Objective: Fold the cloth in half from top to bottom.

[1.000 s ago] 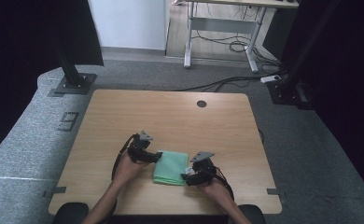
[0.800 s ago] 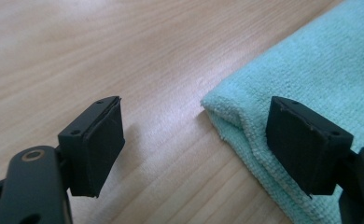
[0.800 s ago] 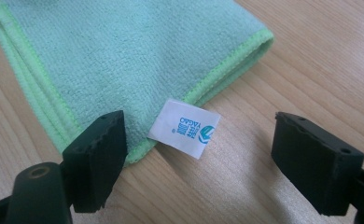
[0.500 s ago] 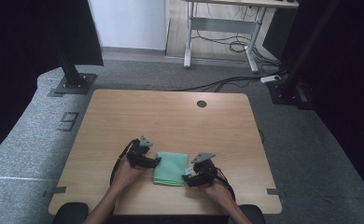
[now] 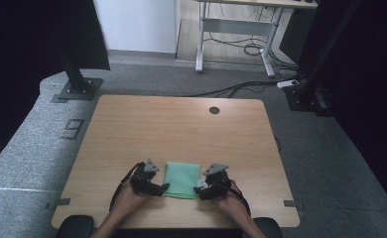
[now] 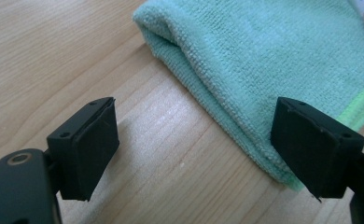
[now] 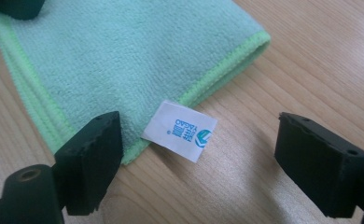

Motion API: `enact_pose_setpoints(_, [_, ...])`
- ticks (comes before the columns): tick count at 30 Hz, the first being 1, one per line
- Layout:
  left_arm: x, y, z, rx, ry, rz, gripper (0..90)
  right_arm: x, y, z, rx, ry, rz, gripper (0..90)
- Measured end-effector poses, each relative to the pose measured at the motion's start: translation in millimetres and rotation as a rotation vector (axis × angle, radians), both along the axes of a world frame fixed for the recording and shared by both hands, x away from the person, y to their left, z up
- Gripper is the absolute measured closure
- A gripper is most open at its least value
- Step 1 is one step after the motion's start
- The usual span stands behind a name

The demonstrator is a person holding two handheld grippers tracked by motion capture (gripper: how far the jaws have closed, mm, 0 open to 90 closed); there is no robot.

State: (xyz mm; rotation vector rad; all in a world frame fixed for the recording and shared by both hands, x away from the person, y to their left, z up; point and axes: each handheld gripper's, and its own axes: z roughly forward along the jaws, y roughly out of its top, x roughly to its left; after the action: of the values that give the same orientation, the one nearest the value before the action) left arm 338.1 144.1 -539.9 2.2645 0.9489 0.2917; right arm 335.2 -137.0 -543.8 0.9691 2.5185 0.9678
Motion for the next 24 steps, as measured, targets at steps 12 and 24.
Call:
enact_pose_setpoints(12, [9.0,1.8,-9.1,-0.017,-0.029,0.043,1.5,5.3,0.6,-1.1,-0.006,-0.023,-0.035,15.3])
enact_pose_setpoints(24, [29.2,0.0,-9.2,-0.014,-0.026,0.066,0.5,25.8,-3.6,-3.9,0.037,-0.003,-0.075,16.5])
